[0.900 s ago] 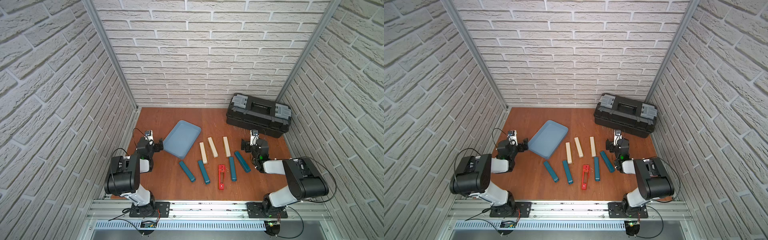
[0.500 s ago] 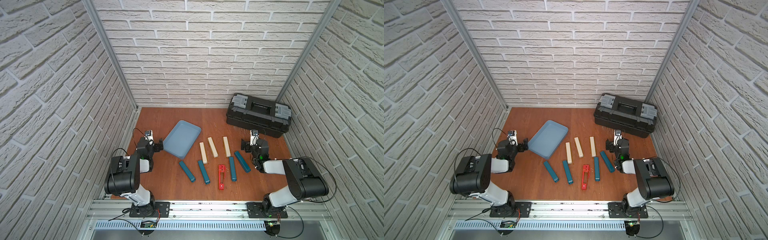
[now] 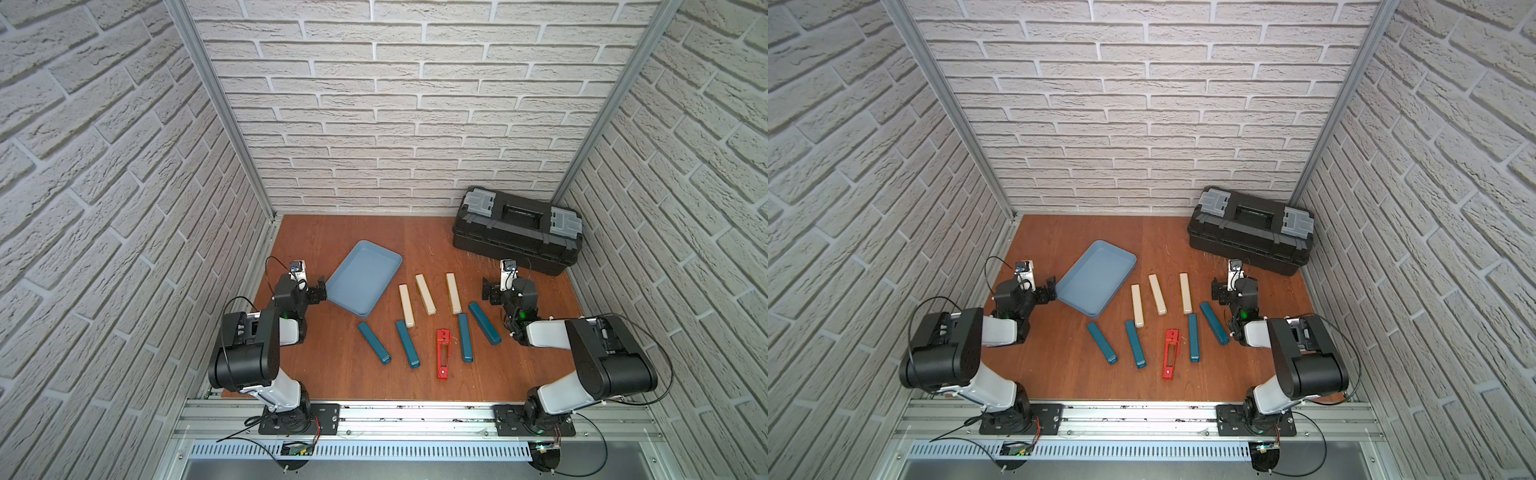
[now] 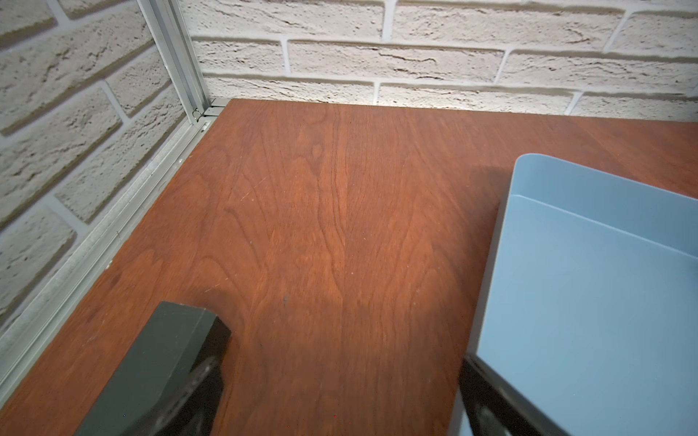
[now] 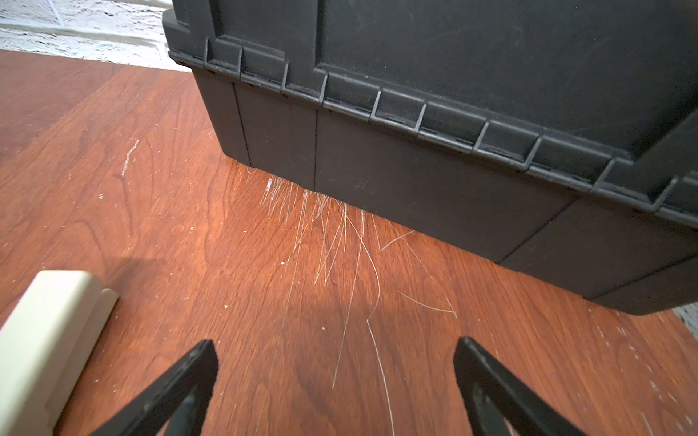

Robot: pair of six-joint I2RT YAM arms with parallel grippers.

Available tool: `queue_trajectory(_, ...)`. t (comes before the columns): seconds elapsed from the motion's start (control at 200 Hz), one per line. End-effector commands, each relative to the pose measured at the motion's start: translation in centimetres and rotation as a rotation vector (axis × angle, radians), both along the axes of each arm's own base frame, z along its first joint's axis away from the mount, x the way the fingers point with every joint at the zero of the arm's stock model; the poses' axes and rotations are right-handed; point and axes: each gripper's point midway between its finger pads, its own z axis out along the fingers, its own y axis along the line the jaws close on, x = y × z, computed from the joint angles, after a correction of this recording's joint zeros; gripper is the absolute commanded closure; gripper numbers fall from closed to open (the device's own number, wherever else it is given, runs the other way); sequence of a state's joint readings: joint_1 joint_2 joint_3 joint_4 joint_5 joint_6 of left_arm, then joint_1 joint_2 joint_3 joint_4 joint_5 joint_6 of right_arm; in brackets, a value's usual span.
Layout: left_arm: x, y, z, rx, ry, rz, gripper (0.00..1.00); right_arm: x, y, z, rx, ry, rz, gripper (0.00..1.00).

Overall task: Put the pruning pliers into the storage box
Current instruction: Move the storage box to the center of the board.

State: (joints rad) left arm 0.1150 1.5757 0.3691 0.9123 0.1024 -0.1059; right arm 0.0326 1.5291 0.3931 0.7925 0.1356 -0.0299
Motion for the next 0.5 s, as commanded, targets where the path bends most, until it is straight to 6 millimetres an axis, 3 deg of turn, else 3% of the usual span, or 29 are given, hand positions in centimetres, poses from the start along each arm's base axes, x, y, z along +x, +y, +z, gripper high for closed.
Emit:
queue_trajectory(0.0, 0.6, 0.4, 1.3, 0.005, -0.032, 0.015, 0.02, 0.3, -0.4, 2.2, 0.010, -0.068, -0.021, 0.02)
queue_trajectory(0.11, 0.7, 1.1, 2.9, 0.011, 0.003, 0.065, 0.02, 0.1, -0.2, 3.8, 0.001, -0.079, -0.007, 0.04)
queue_trajectory(0.265, 0.0, 3.3, 6.0, 0.001, 0.096, 0.253, 0.07, 0.2, 1.0, 5.2, -0.012, 0.067, 0.023, 0.12)
queue_trajectory(0.41, -1.2, 2.1, 9.0, -0.056, 0.165, 0.311, 0.11, 0.4, 3.4, 7.5, -0.024, 0.134, 0.104, 0.14)
queue_trajectory(0.495, -2.0, 1.3, 9.4, -0.163, 0.207, 0.353, 0.18, 0.5, 5.8, 8.9, 0.009, 0.168, 0.186, 0.14)
